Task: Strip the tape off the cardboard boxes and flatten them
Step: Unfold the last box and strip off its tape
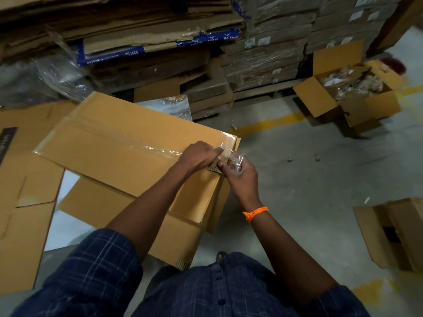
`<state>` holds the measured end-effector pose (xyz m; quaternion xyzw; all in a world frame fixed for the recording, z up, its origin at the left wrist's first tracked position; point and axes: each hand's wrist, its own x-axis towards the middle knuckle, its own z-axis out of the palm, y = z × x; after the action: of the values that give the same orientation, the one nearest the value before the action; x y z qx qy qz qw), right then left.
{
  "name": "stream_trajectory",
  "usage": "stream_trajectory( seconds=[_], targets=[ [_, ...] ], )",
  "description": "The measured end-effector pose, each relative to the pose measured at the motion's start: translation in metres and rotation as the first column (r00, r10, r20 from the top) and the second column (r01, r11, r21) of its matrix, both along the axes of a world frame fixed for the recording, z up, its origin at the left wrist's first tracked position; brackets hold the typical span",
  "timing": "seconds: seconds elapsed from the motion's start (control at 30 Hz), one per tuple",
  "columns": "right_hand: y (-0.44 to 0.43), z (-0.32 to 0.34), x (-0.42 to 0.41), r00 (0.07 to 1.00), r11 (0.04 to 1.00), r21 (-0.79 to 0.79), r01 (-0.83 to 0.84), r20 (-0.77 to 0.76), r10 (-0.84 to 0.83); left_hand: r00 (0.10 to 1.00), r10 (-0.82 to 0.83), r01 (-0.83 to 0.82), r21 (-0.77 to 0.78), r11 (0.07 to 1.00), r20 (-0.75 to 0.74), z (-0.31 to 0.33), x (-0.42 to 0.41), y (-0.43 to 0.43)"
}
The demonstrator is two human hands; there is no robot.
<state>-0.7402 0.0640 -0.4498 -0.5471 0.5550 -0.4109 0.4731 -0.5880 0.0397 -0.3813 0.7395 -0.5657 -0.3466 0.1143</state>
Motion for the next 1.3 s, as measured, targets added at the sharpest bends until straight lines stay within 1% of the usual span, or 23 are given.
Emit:
stream_trajectory(
  seconds=[0.07,0.1,0.17,0.2,0.23,0.33,0.4,0.43,0.47,0.5,0.53,0.6,0.63,0.67,0.73,0.83,0.9,1.0,1.1,1.17,1.2,1.23,1.3],
  targets=[
    [-0.005,0.004,-0.009,0.991,0.989,-0.146,-0.016,-0.134,-0.004,0.999,0.028,-0.03,-0.109,0.994,-0.018,-0.01,0.003,0.009],
    [-0.007,0.009,-0.016,0.985,0.98,-0.188,-0.058,-0.169,0.026,0.999,0.035,-0.04,-0.142,0.989,-0.033,-0.013,0.005,0.013],
    [-0.017,0.019,-0.029,0.958,0.941,-0.246,-0.231,-0.224,0.177,0.999,0.022,-0.03,-0.178,0.984,-0.048,-0.019,0.01,0.018],
    [-0.023,0.025,-0.033,0.929,0.907,-0.257,-0.334,-0.253,0.27,0.998,0.01,-0.02,-0.192,0.981,-0.057,-0.022,0.012,0.021],
    [-0.03,0.03,-0.036,0.895,0.875,-0.25,-0.414,-0.284,0.343,0.997,-0.003,-0.013,-0.214,0.977,-0.076,-0.025,0.013,0.024],
    [-0.05,0.044,-0.032,0.776,0.794,-0.159,-0.587,-0.39,0.496,0.986,-0.076,0.029,-0.293,0.956,-0.15,-0.03,0.02,0.035],
    [-0.058,0.05,-0.025,0.687,0.727,-0.145,-0.671,-0.491,0.535,0.977,-0.129,0.071,-0.311,0.948,-0.17,-0.032,0.028,0.039],
    [-0.059,0.05,-0.021,0.656,0.704,-0.144,-0.695,-0.528,0.54,0.976,-0.135,0.076,-0.311,0.947,-0.172,-0.033,0.032,0.04],
    [-0.059,0.05,-0.018,0.648,0.698,-0.146,-0.701,-0.539,0.538,0.978,-0.126,0.069,-0.318,0.946,-0.165,-0.034,0.036,0.04],
    [-0.058,0.048,-0.014,0.667,0.716,-0.148,-0.682,-0.527,0.526,0.982,-0.111,0.055,-0.331,0.942,-0.152,-0.035,0.037,0.04],
    [-0.055,0.044,-0.01,0.711,0.757,-0.147,-0.636,-0.494,0.501,0.987,-0.087,0.036,-0.344,0.938,-0.136,-0.036,0.036,0.04],
    [-0.044,0.035,-0.002,0.84,0.875,-0.116,-0.469,-0.365,0.402,0.992,-0.015,-0.027,-0.337,0.941,-0.122,-0.036,0.029,0.039],
    [-0.036,0.032,0.001,0.889,0.919,-0.088,-0.385,-0.301,0.344,0.99,0.031,-0.072,-0.314,0.947,-0.134,-0.035,0.025,0.038],
    [-0.029,0.03,0.004,0.917,0.943,-0.068,-0.325,-0.267,0.296,0.983,0.078,-0.123,-0.278,0.953,-0.168,-0.033,0.022,0.036],
    [-0.016,0.028,0.009,0.927,0.96,-0.076,-0.269,-0.292,0.236,0.952,0.15,-0.201,-0.177,0.963,-0.266,-0.029,0.017,0.028],
    [-0.006,0.025,0.015,0.954,0.986,-0.106,-0.128,-0.286,0.093,0.896,0.198,-0.23,-0.036,0.972,-0.396,-0.022,0.011,0.021],
    [0.0,0.023,0.016,0.972,0.992,-0.124,-0.032,-0.234,0.003,0.883,0.22,-0.238,0.009,0.971,-0.414,-0.018,0.008,0.02],
    [0.007,0.02,0.014,0.989,0.994,-0.107,0.023,-0.142,-0.038,0.892,0.236,-0.243,0.033,0.97,-0.386,-0.018,0.002,0.021],
    [0.007,0.01,0.008,0.997,0.997,-0.03,0.072,-0.026,-0.073,0.902,0.258,-0.271,0.011,0.963,-0.347,-0.018,-0.007,0.021],
    [0.009,0.002,0.003,0.98,0.985,0.086,0.147,0.12,-0.156,0.878,0.302,-0.332,-0.017,0.943,-0.37,-0.015,-0.007,0.02],
    [0.01,0.001,0.001,0.968,0.974,0.146,0.174,0.157,-0.196,0.863,0.319,-0.354,-0.018,0.935,-0.391,-0.014,-0.004,0.019],
    [0.011,-0.001,0.002,0.965,0.965,0.194,0.176,0.162,-0.208,0.851,0.326,-0.362,-0.009,0.932,-0.412,-0.012,0.001,0.02],
    [0.01,-0.004,0.006,0.967,0.952,0.288,0.106,0.195,-0.167,0.822,0.334,-0.368,0.018,0.93,-0.46,-0.008,0.008,0.022]
  ],
)
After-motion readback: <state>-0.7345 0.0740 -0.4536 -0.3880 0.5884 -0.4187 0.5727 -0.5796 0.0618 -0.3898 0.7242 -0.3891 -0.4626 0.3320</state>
